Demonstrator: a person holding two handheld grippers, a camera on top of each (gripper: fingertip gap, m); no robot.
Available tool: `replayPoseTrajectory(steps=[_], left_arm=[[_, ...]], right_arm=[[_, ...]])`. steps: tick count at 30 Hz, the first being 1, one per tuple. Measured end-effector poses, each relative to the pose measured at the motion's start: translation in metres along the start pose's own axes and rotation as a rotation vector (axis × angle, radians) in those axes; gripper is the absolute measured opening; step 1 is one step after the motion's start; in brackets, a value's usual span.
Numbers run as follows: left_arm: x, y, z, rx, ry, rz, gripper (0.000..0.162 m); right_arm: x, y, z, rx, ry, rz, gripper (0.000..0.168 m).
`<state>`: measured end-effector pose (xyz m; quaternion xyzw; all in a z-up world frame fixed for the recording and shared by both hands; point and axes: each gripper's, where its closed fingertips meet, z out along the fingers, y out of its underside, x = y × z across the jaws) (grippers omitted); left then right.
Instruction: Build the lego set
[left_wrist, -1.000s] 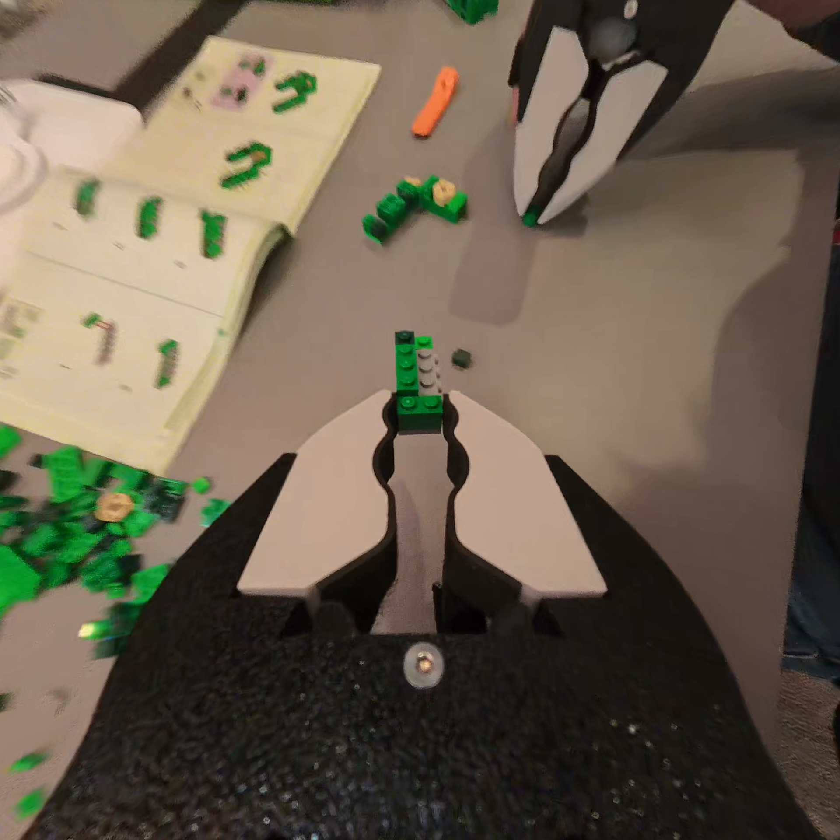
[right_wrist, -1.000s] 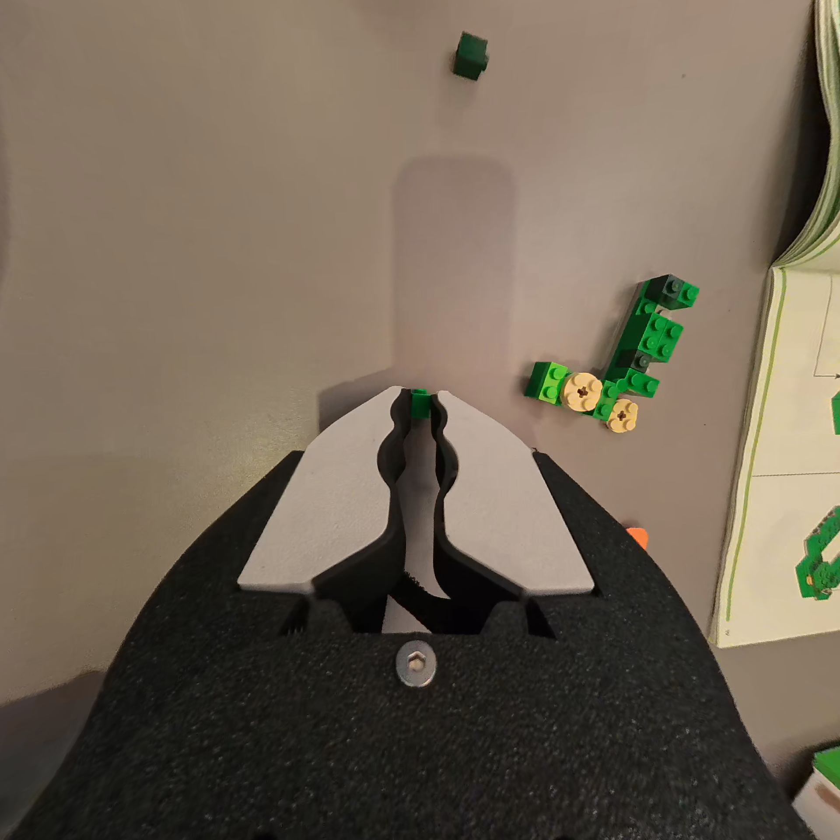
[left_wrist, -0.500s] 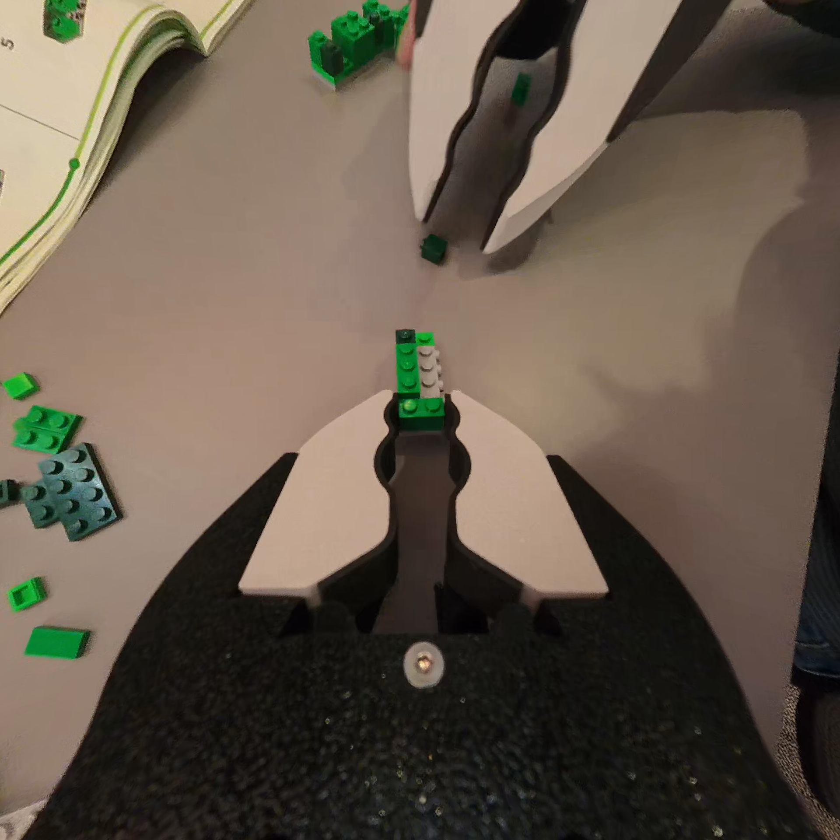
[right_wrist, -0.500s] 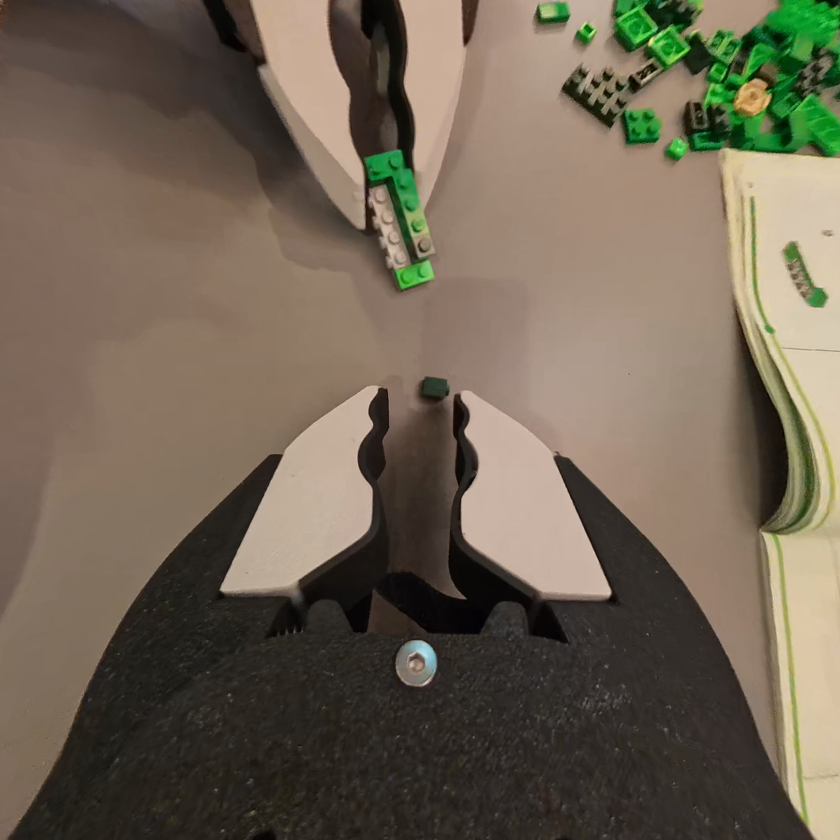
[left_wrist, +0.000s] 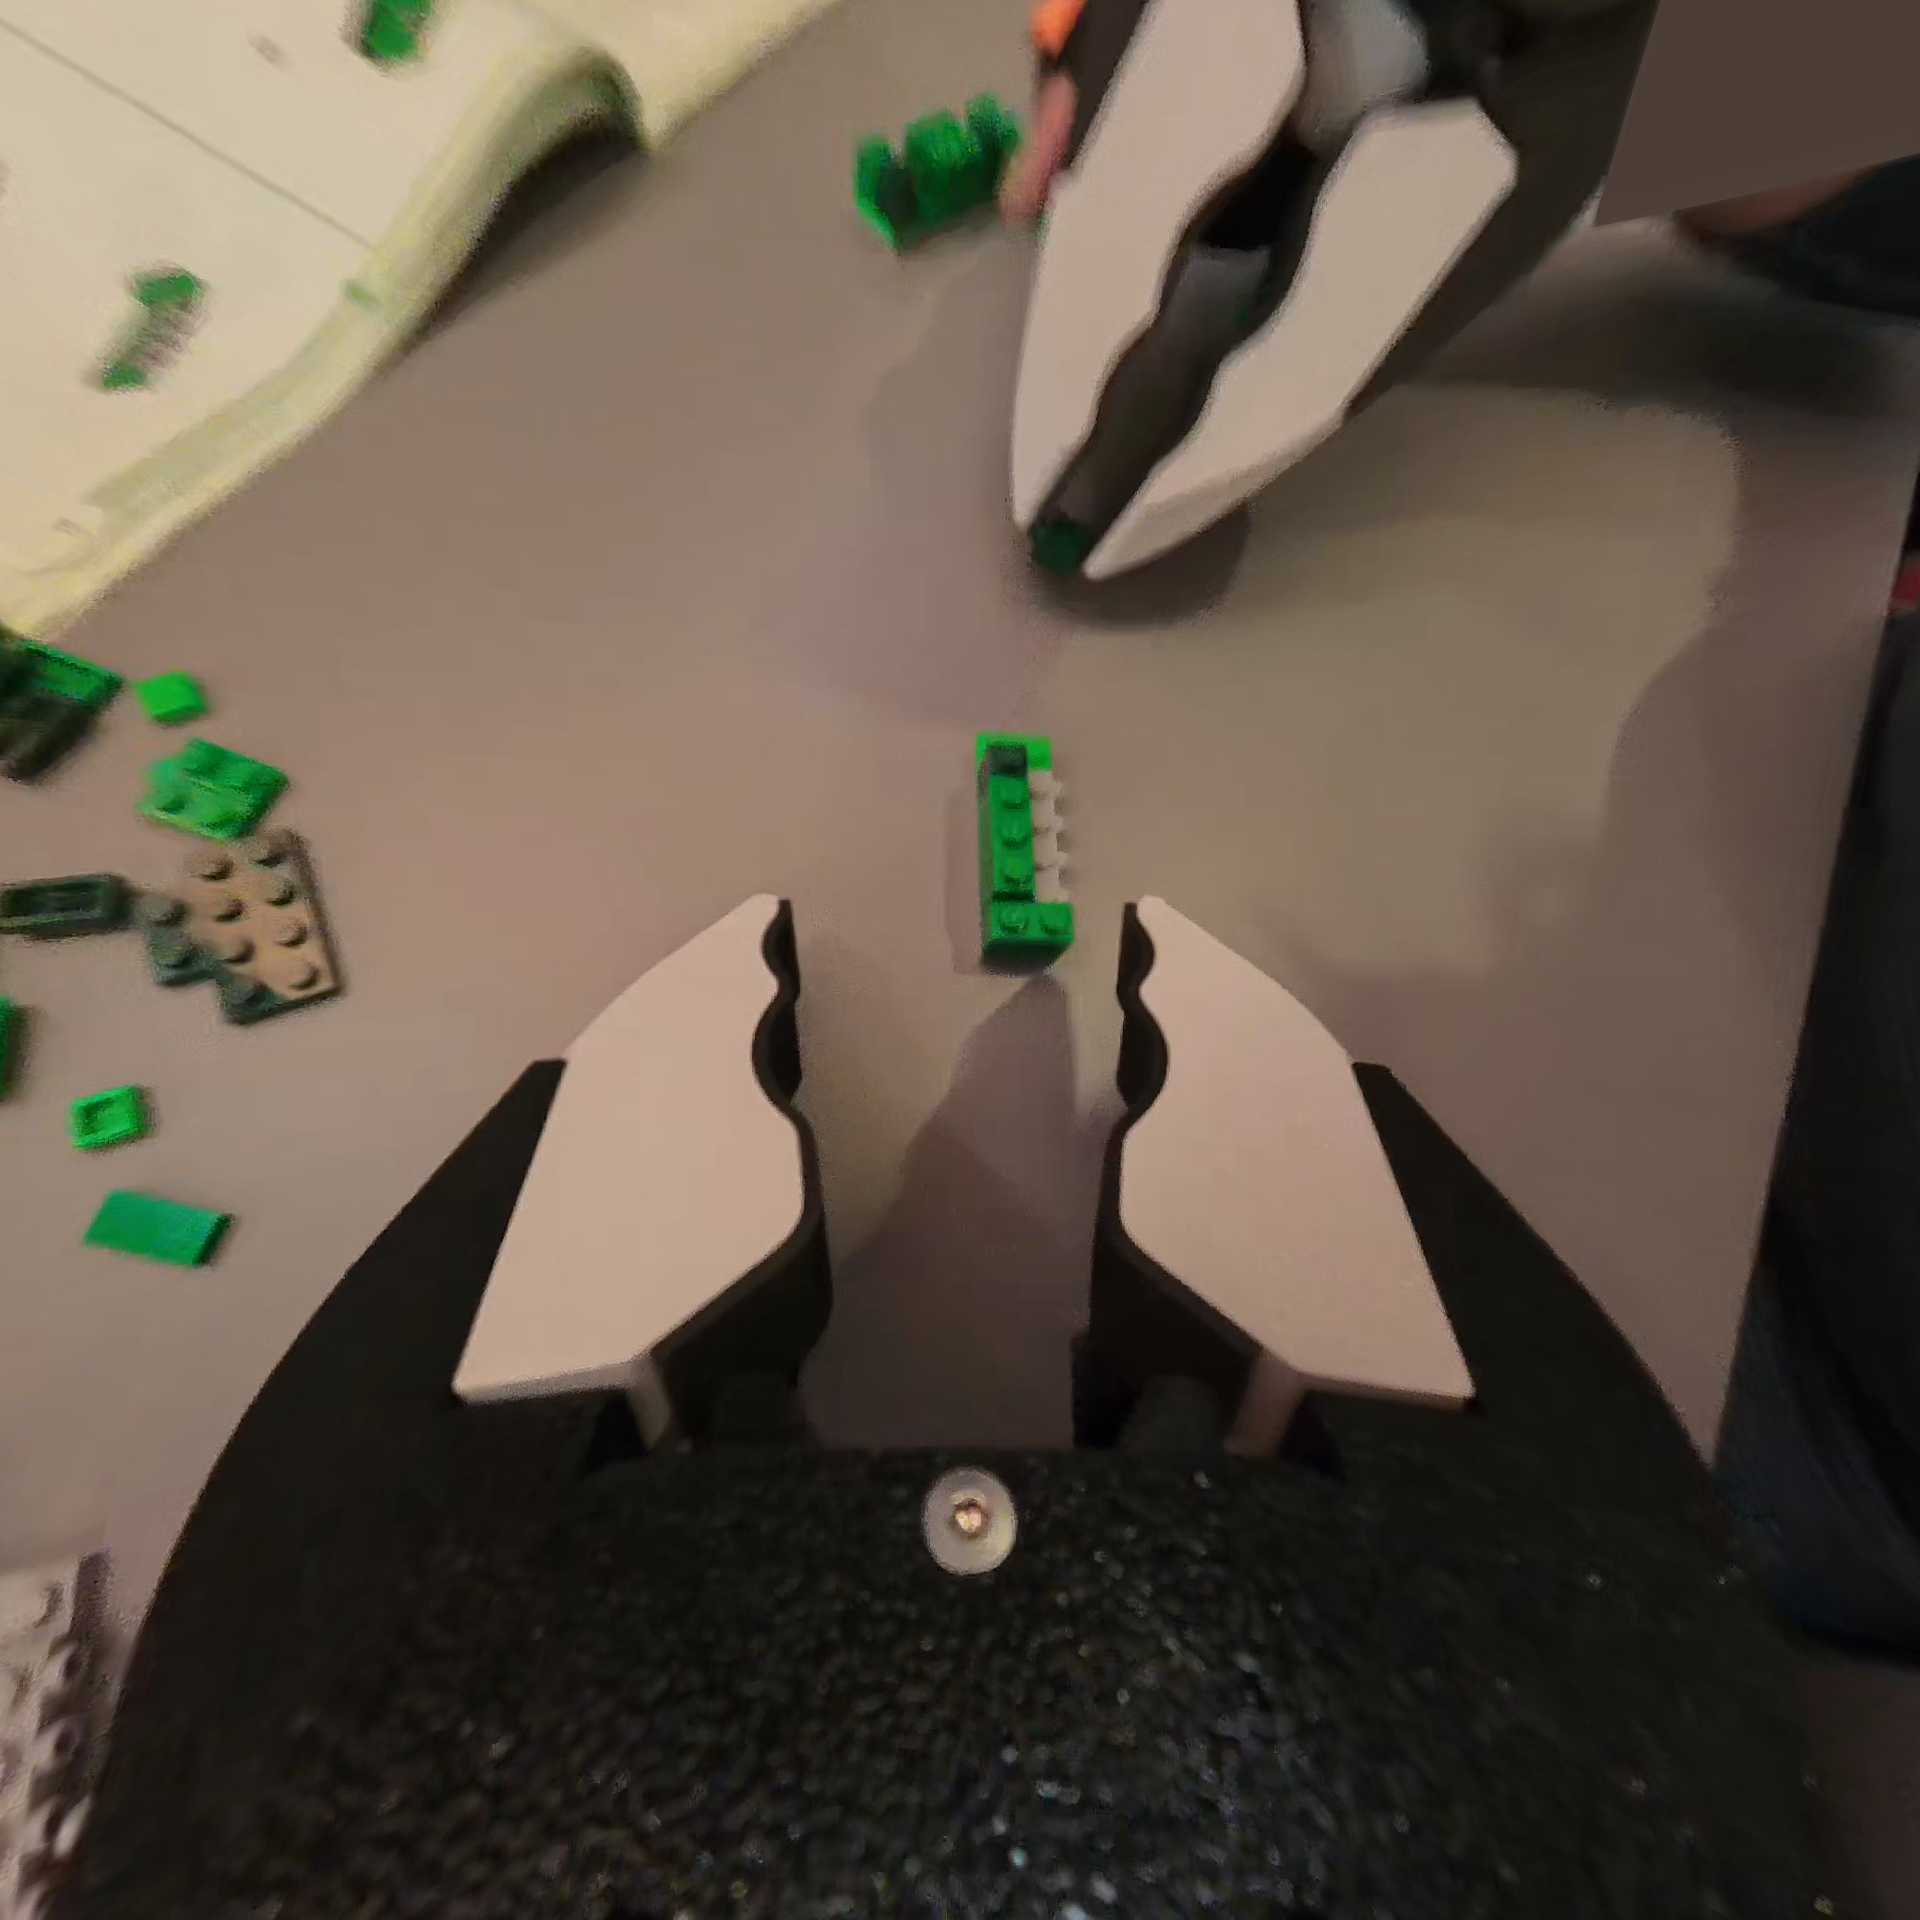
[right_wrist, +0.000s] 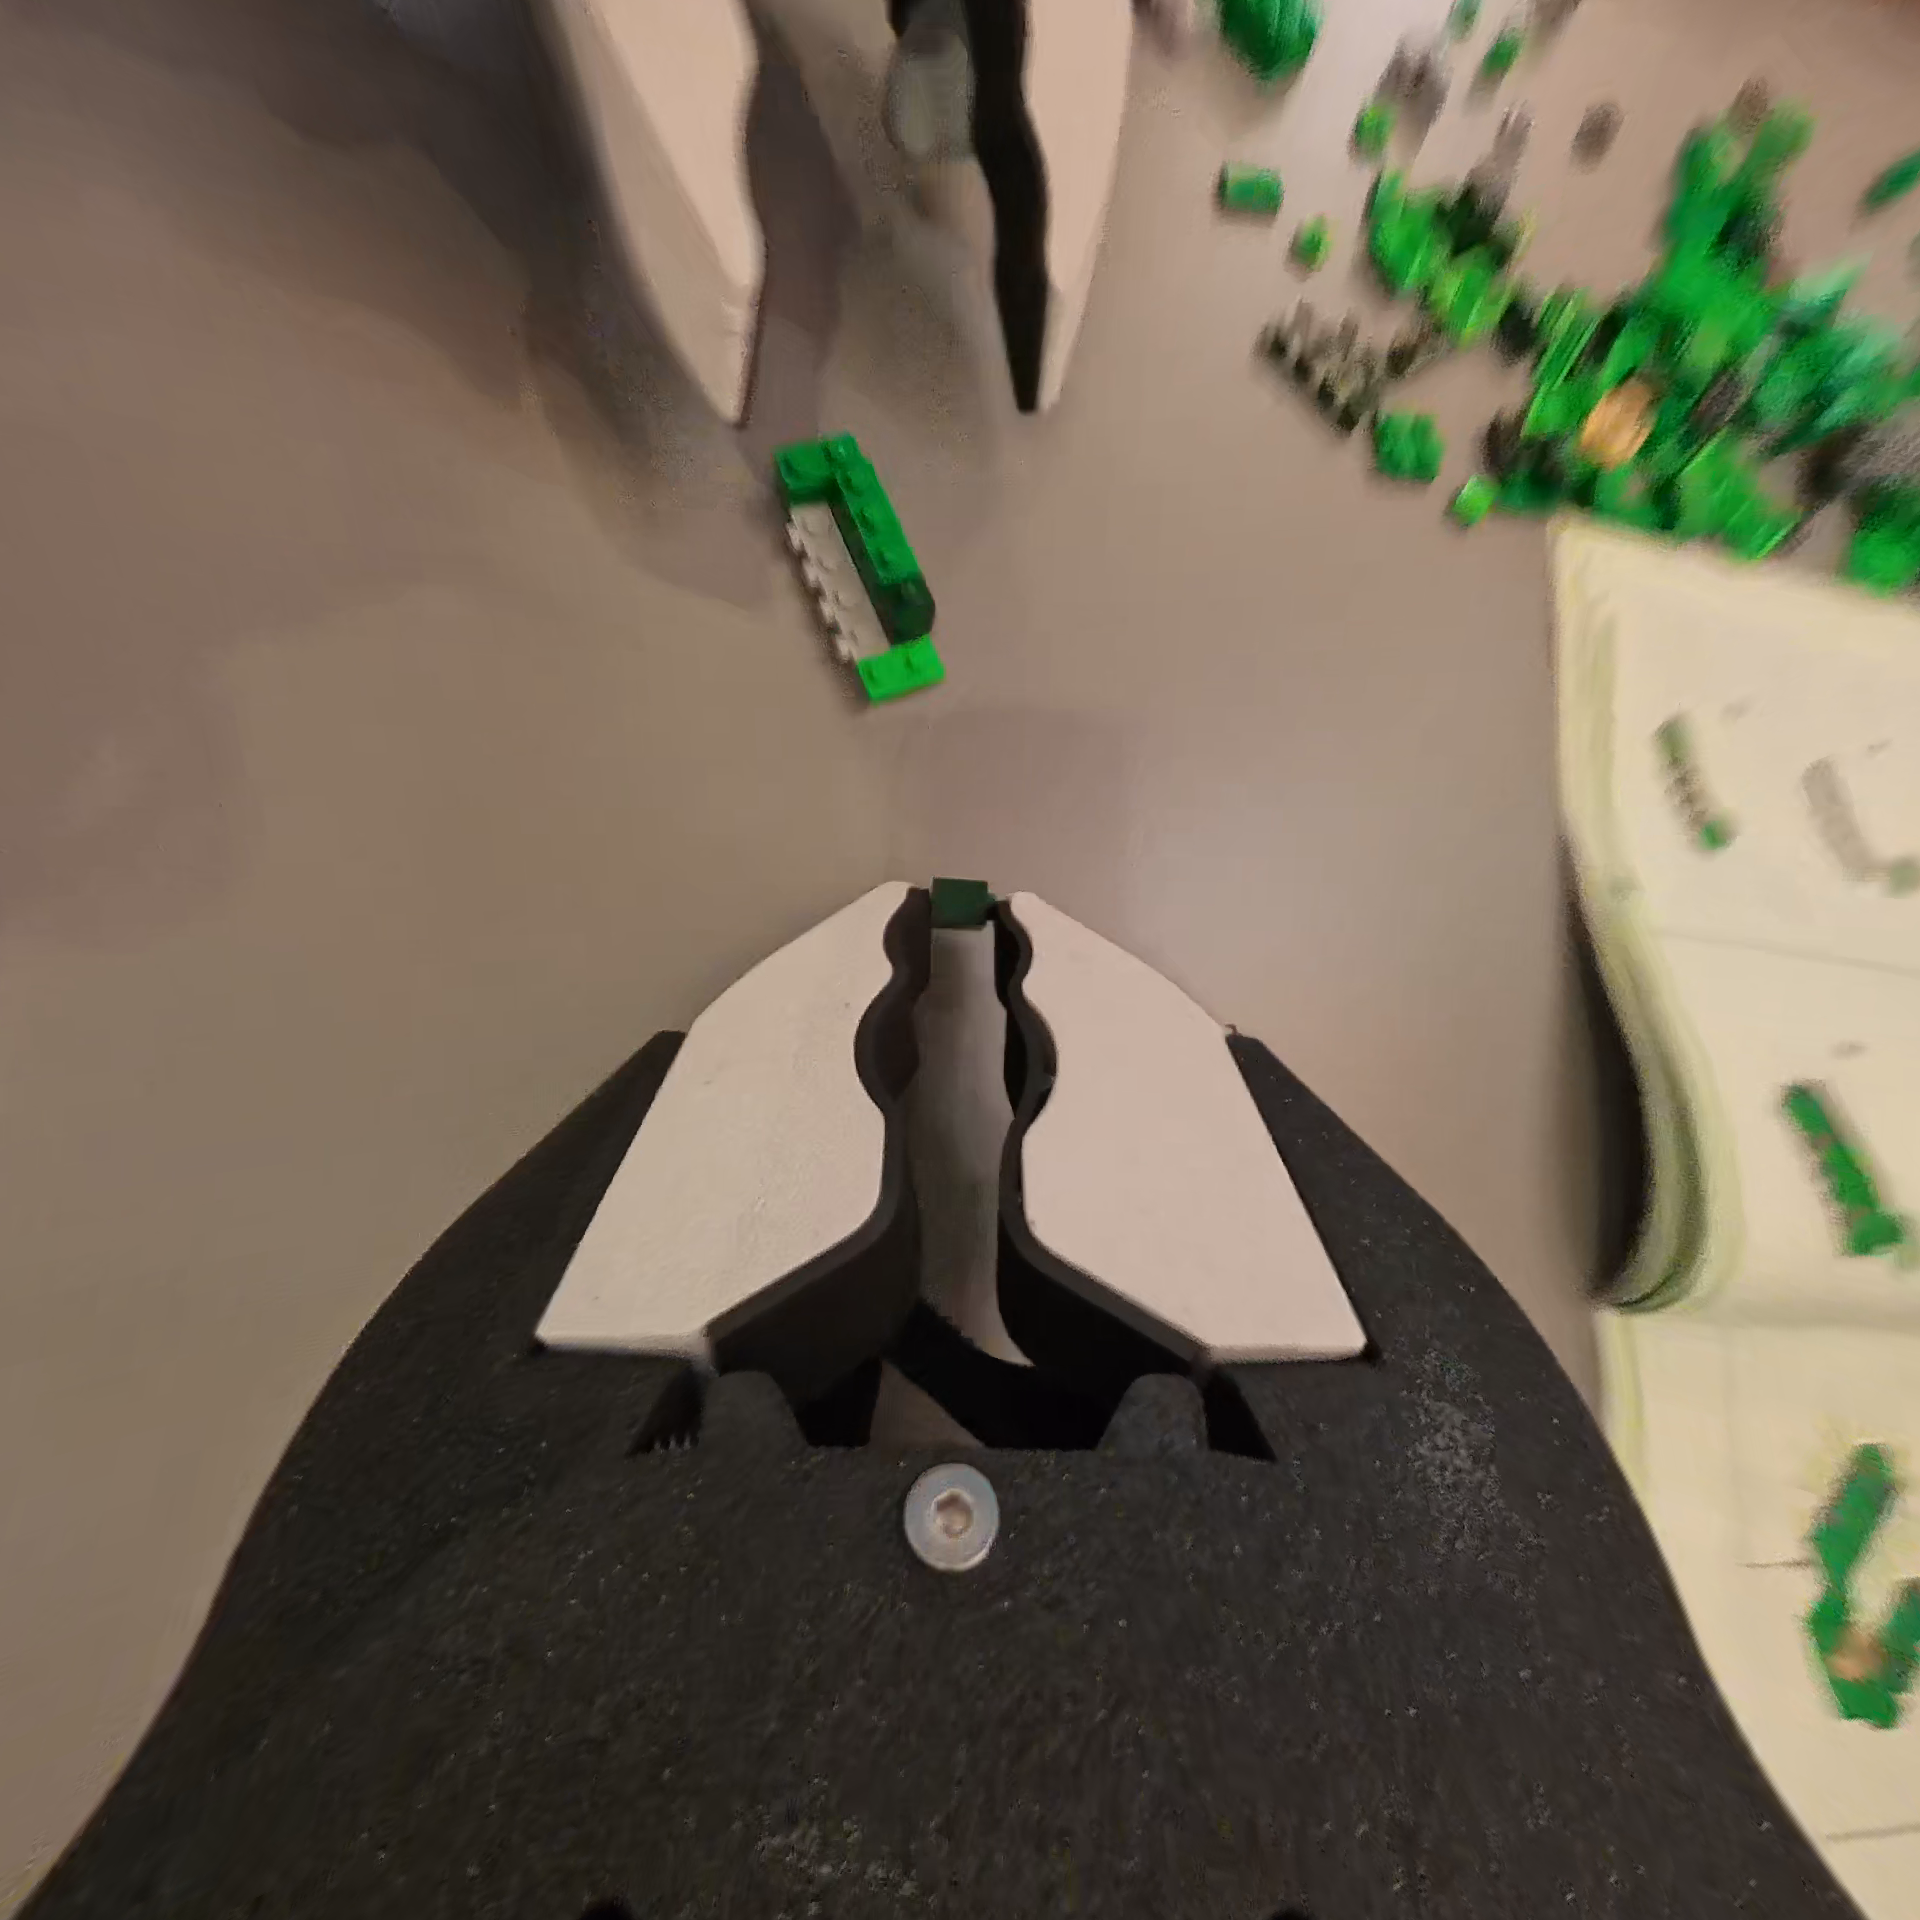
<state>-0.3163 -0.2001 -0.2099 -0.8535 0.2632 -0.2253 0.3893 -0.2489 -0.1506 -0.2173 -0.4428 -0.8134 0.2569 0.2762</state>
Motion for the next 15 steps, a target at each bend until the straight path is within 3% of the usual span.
replayPoseTrajectory(steps=[3, 6, 10, 15], left_arm=[[0.018, -0.046, -0.008, 0.218, 0.050, -0.072, 0.047], [0.034, -0.073, 0.007, 0.260, 0.081, -0.127, 0.040], [0.059, -0.095, 0.021, 0.312, 0.239, -0.192, 0.034], [0.061, -0.106, 0.026, 0.375, 0.245, -0.192, 0.017]], right_arm=[[0.002, -0.028, -0.022, 0.163, 0.182, -0.268, 0.011], [0.003, -0.049, -0.042, 0.240, 0.376, -0.511, 0.011], [0.006, -0.058, -0.058, 0.237, 0.546, -0.679, 0.011], [0.006, -0.060, -0.067, 0.223, 0.611, -0.762, 0.012]])
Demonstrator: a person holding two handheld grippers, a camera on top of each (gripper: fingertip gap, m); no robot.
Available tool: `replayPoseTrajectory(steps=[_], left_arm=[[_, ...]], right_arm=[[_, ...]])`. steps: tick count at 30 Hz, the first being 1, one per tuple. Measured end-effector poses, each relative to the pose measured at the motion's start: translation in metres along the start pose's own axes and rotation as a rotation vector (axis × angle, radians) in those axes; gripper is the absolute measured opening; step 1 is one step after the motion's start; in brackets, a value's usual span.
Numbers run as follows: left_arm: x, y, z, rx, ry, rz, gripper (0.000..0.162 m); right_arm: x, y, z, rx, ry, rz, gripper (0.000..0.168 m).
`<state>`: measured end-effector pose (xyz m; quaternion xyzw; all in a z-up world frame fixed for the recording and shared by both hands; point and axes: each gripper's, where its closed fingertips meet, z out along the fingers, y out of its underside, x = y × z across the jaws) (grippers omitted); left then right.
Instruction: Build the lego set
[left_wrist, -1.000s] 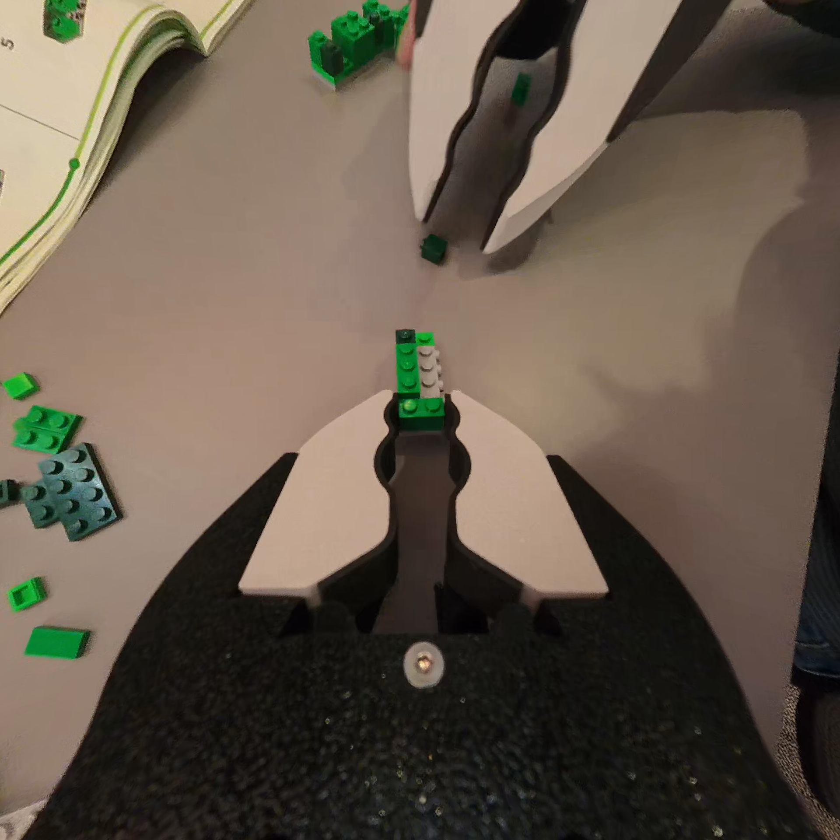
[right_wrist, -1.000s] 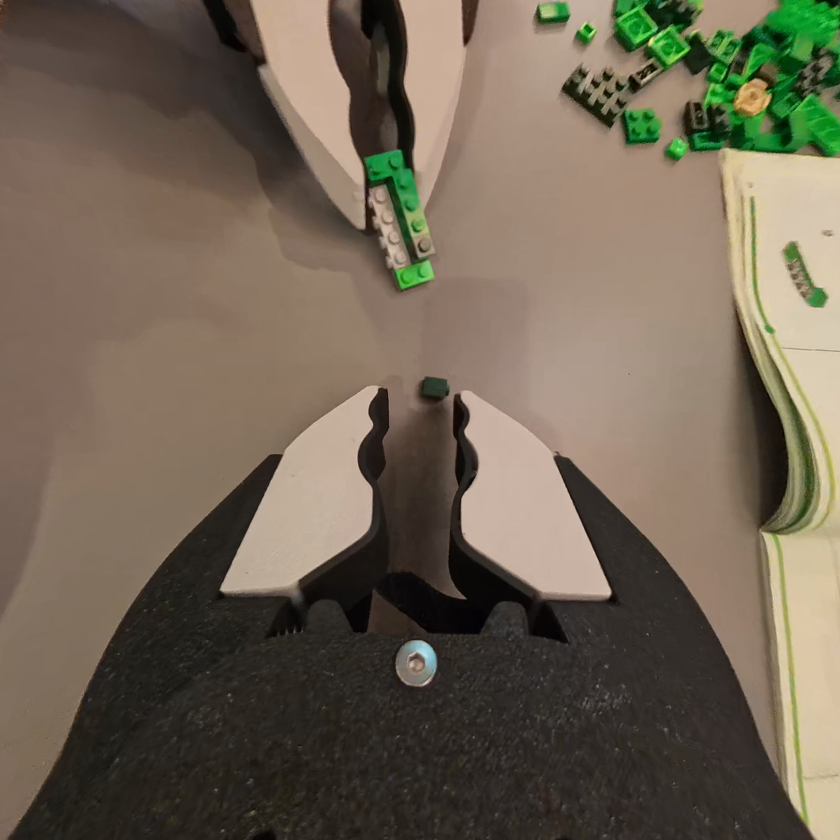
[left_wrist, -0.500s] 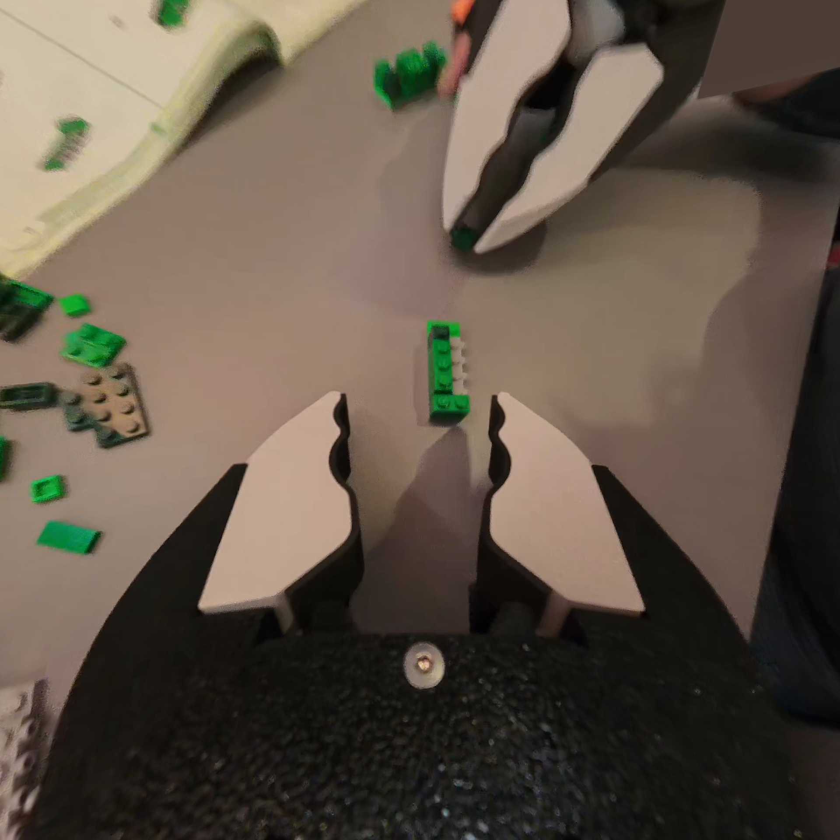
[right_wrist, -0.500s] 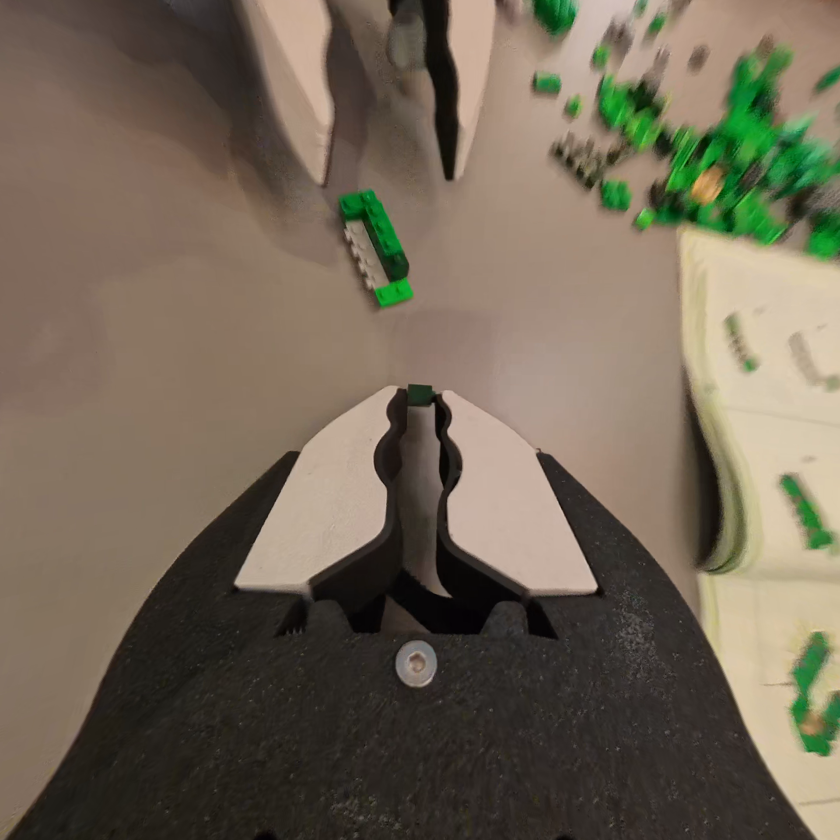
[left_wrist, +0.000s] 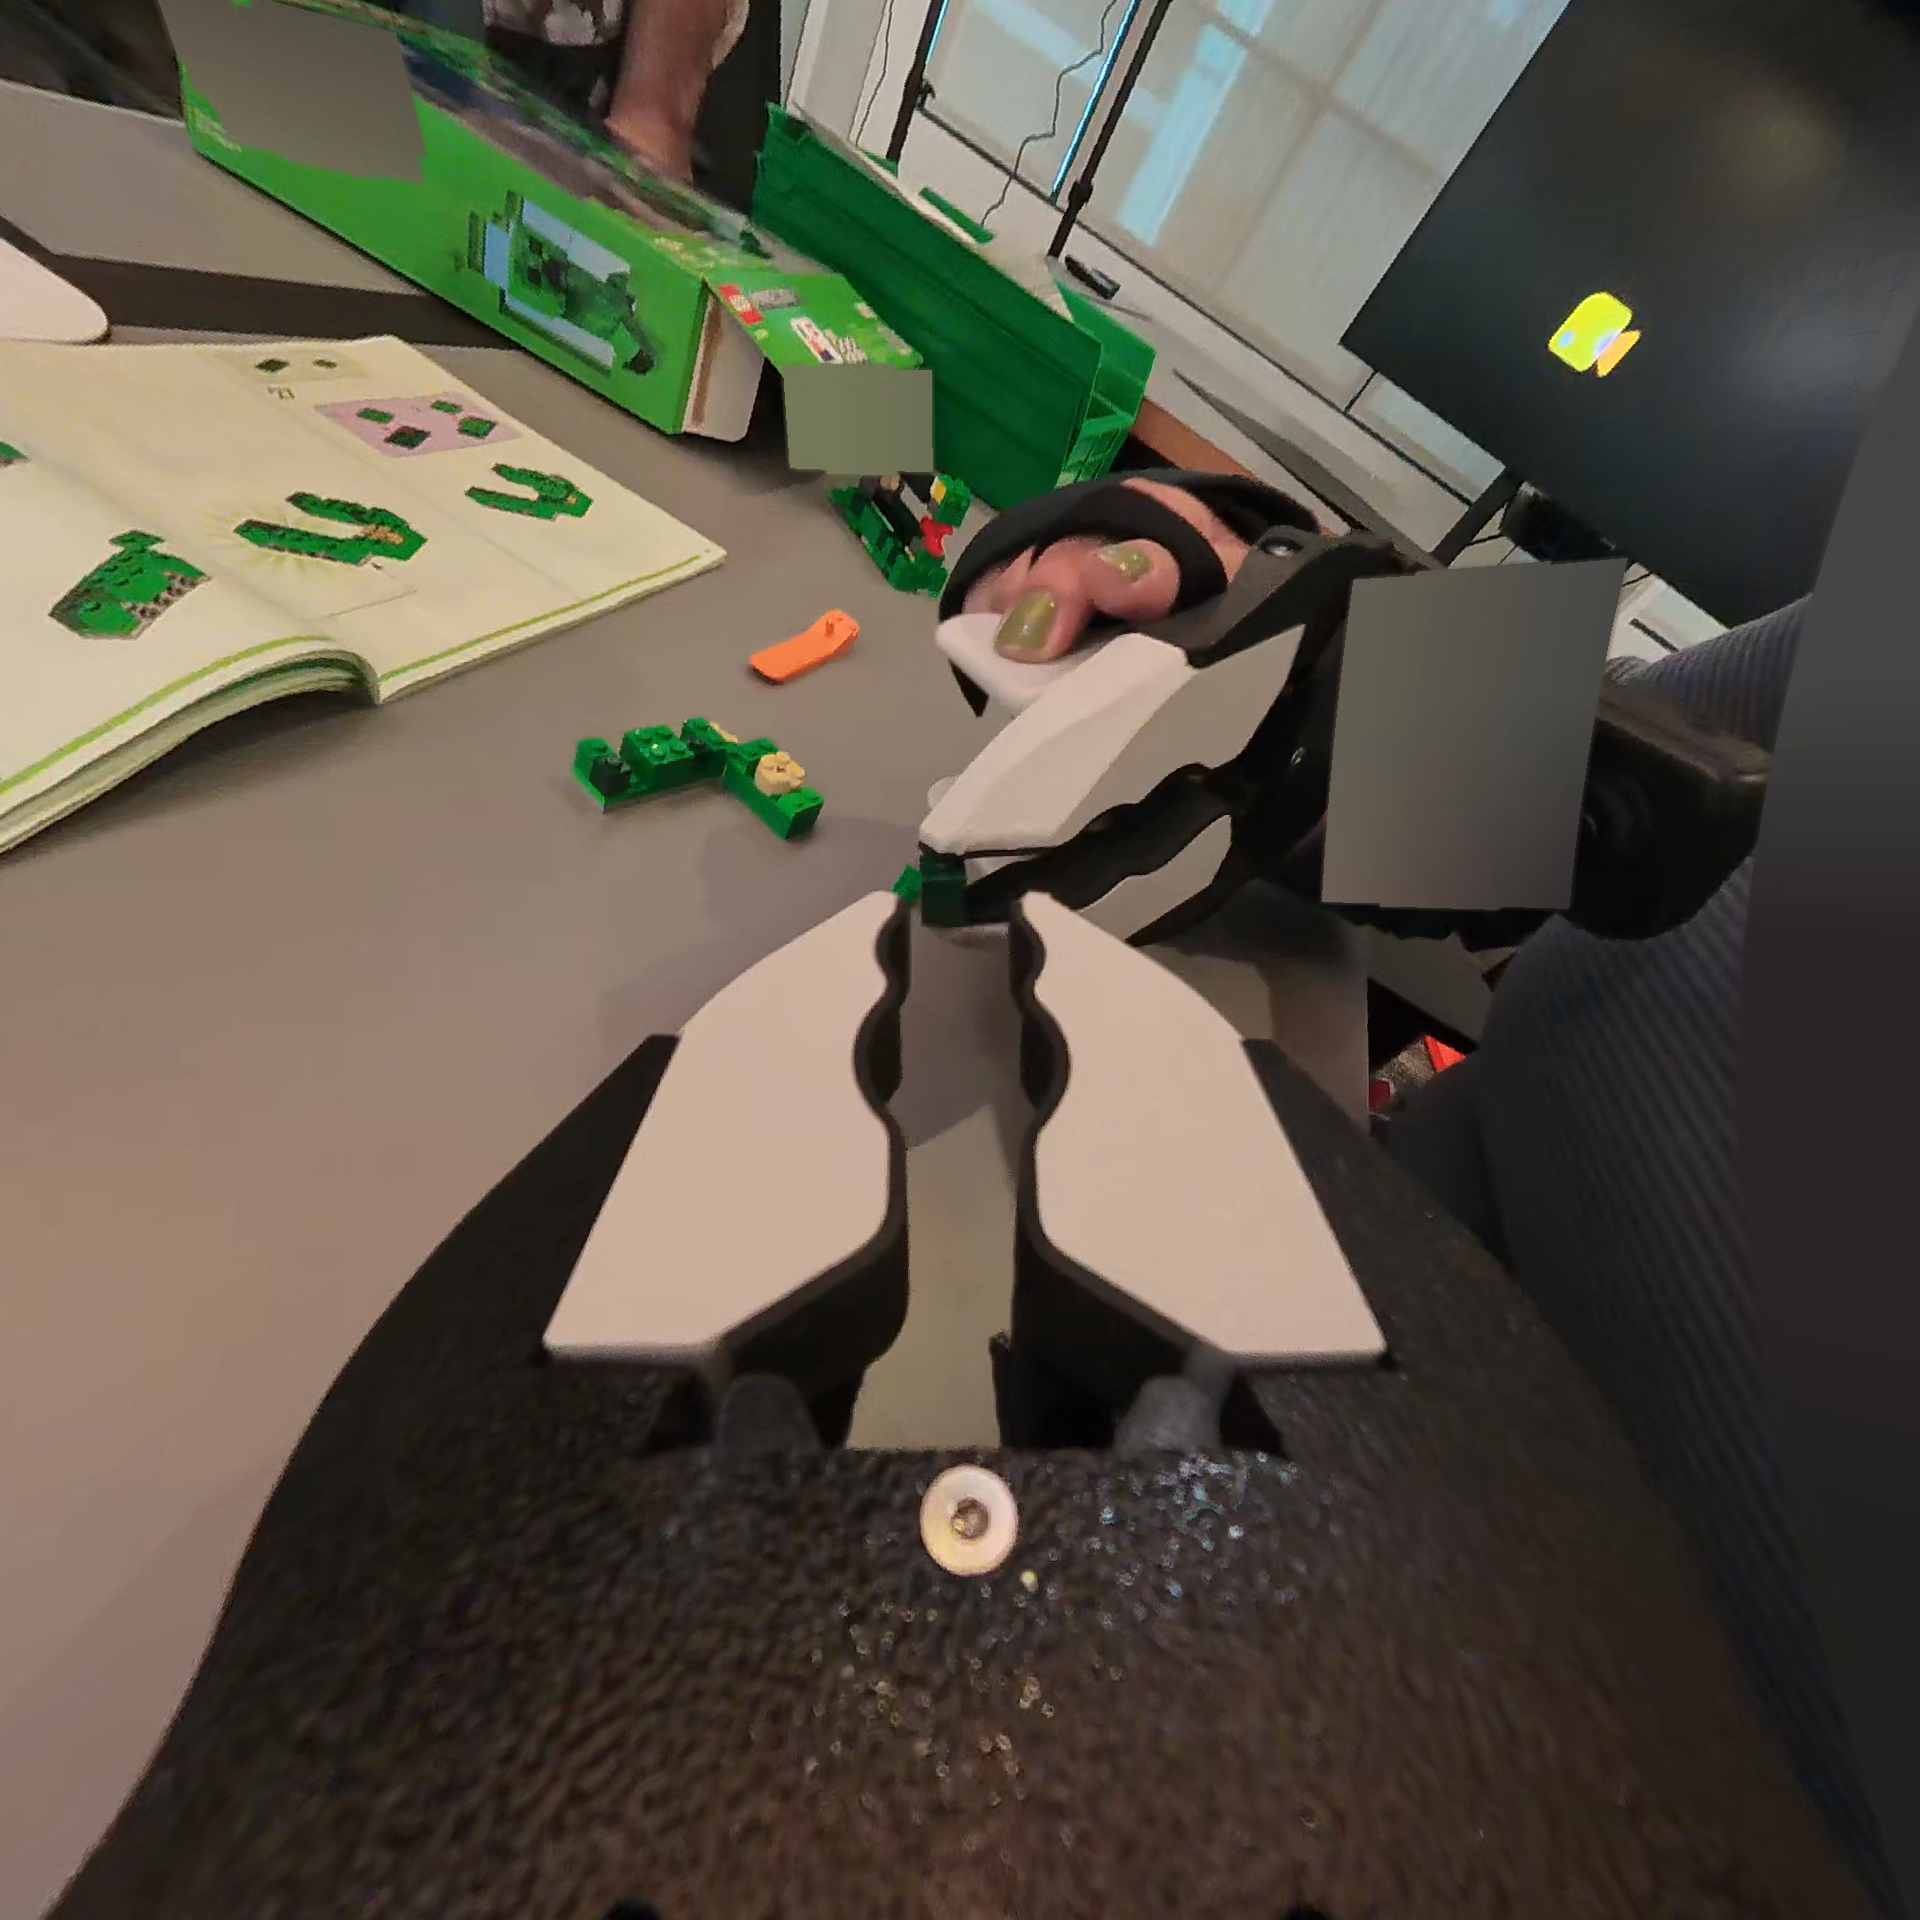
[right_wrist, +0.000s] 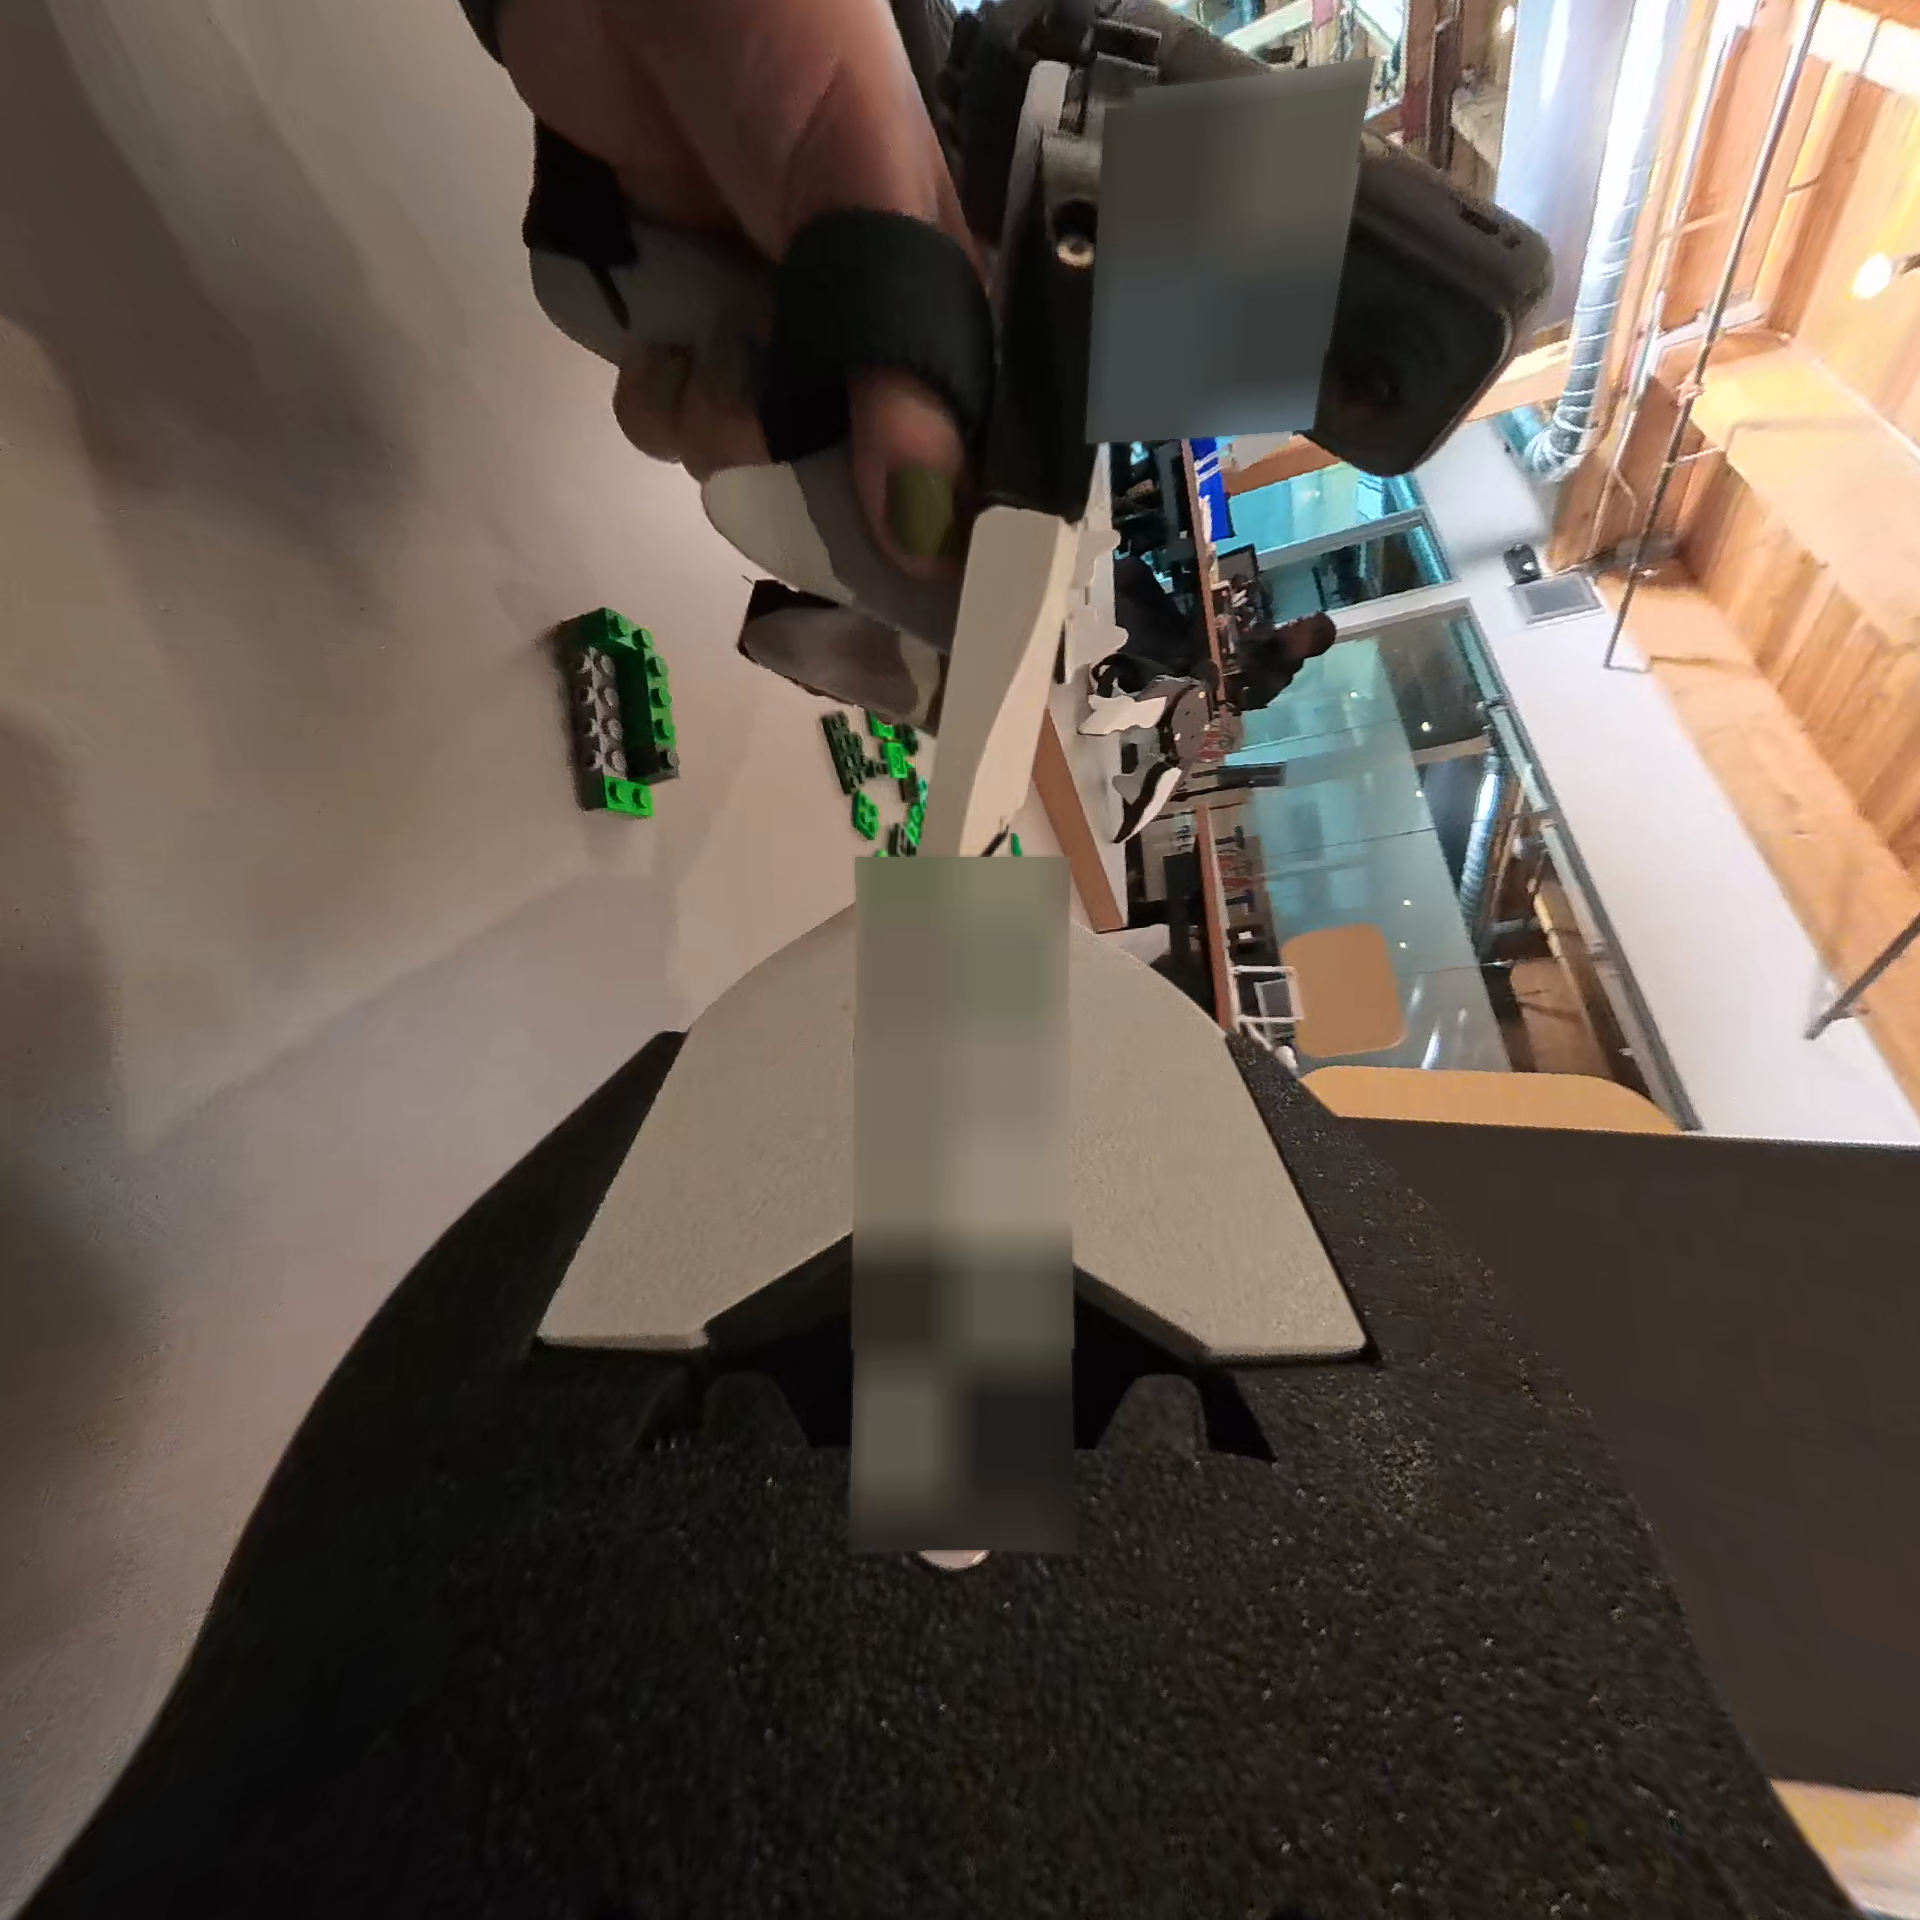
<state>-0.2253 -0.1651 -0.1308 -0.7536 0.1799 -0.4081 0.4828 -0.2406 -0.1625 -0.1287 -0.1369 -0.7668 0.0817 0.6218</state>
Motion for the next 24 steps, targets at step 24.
replayPoseTrajectory(steps=[24], left_arm=[[0.008, 0.029, 0.013, -0.198, -0.011, 0.449, 0.007]], right_arm=[[-0.030, -0.006, -0.025, 0.158, -0.750, 0.705, 0.017]])
